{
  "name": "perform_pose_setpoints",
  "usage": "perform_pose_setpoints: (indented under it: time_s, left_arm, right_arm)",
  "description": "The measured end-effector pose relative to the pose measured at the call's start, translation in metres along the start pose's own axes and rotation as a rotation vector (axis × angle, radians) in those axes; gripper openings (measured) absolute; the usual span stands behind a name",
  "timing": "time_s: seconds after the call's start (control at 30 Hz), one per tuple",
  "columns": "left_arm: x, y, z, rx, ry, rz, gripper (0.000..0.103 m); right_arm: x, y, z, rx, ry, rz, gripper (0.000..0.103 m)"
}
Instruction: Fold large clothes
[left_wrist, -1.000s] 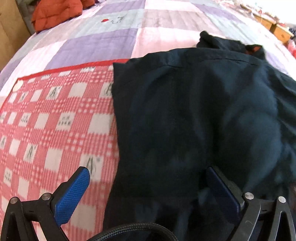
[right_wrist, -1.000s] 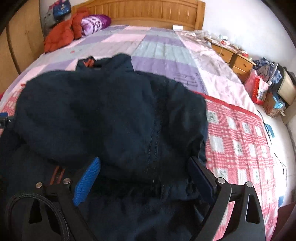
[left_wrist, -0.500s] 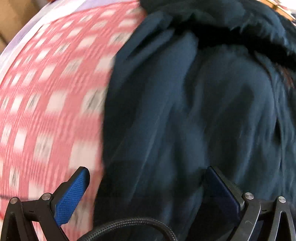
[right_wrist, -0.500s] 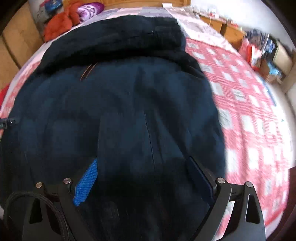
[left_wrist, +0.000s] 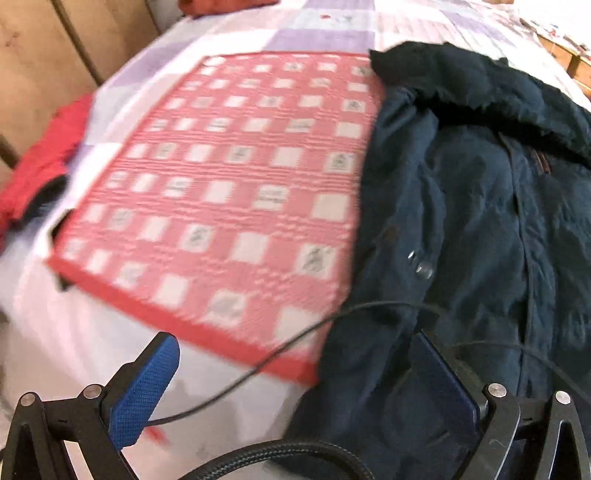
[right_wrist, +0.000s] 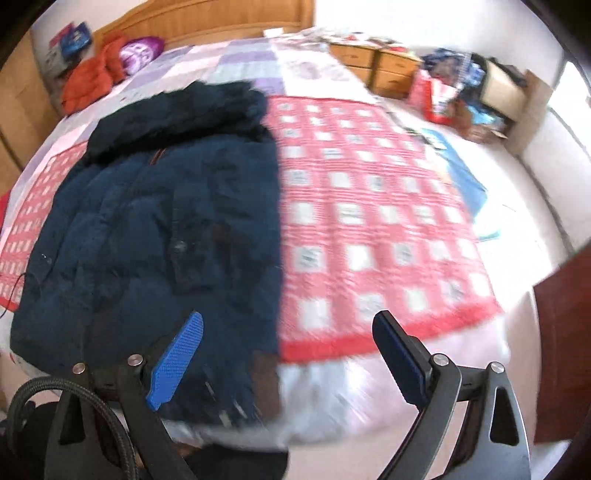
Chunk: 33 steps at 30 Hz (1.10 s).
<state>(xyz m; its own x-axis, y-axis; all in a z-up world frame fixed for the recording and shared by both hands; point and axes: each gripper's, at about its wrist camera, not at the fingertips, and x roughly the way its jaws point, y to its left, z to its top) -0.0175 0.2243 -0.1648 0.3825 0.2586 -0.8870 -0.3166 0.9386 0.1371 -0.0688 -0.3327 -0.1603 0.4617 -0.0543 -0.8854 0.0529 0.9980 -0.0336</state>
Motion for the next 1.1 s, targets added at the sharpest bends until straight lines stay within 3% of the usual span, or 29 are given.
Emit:
perform_pose_setpoints:
  time_s: [0.13,0.23,0.3,0.47,0.73,0.93,1.1]
  left_arm:
    - [-0.052,0.030,-0.021,-0.036,-0.009,0.071,0.103]
    - [-0.065,0.038,-0.034,-0.089,-0.010,0.054,0.103]
    - [-0.059,0.031,-0.042,-0.070,-0.029,0.020,0.103]
    - [-0.024,-0.003,-0.059,0.008,-0.086,-0.062,0.103]
    - [0.006,-0.045,-0.117,0.122,-0.167,-0.139,0.103]
    - [0.012,-0.038,-0.141,0.074,-0.134,-0.158,0.103]
    - [0.016,-0.012,-0.149,0.016,-0.137,-0.111,0.103]
  right_arm:
    - [-0.048,-0.024,-0.024,-0.009,0.003,-0.049,0.096]
    - [-0.059,-0.028,-0.036,-0.029,0.042,-0.050,0.096]
    - [-0.059,-0.025,-0.041,-0.041,0.032,-0.041,0.096]
    - [-0.040,0.014,-0.053,-0.071,-0.095,-0.040,0.096]
    - [0.011,0.066,-0.111,-0.284,-0.140,0.009,0.096]
    - [0.033,0.067,-0.138,-0.301,-0.118,0.006,0.096]
    - [0.025,0.054,-0.142,-0.240,-0.145,0.062,0.096]
